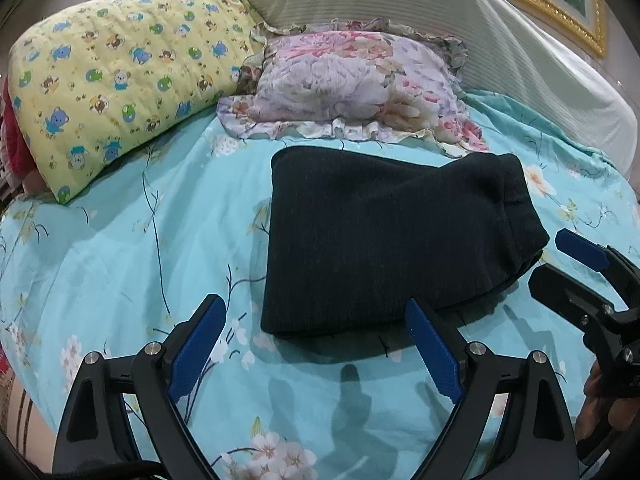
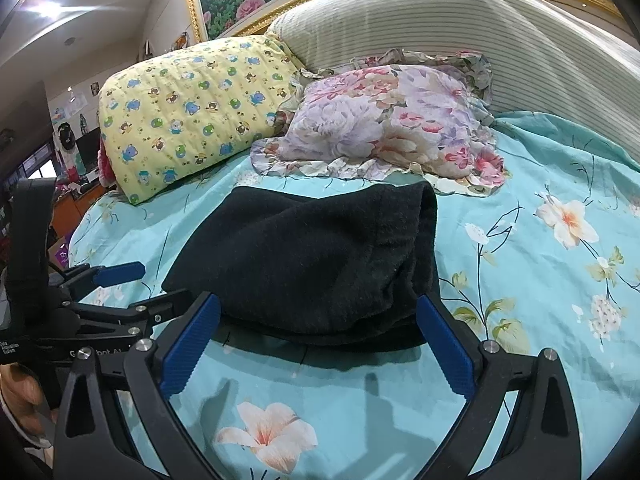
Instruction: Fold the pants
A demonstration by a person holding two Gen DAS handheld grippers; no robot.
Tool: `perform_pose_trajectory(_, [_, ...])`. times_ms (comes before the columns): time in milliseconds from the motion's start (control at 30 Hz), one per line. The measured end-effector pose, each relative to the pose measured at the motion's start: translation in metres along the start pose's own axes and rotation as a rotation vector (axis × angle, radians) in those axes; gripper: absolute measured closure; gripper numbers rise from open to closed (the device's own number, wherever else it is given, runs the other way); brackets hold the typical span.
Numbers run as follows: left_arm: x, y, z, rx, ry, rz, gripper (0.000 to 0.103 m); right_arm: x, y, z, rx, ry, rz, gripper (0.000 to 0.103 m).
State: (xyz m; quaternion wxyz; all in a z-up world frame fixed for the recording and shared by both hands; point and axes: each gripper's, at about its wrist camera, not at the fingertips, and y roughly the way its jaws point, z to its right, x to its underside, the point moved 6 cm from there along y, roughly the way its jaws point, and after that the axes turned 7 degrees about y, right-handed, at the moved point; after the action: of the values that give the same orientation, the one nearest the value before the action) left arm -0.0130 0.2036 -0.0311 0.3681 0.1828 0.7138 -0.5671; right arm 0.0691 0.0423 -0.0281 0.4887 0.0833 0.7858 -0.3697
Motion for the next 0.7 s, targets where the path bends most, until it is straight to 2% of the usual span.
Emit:
perform_pose_trajectory(233, [-0.007, 0.001, 0.001, -0.012, 0.016, 0.015, 0.011, -0.001, 0.002, 0.0, 0.003, -0.001, -0.004, 0.004])
perform_pose_trajectory(700, [-0.008, 0.011, 0.002, -0.017, 0.014, -0.016, 0.011, -0.001, 0.005, 0.01, -0.006, 0.029, -0.009, 0.004])
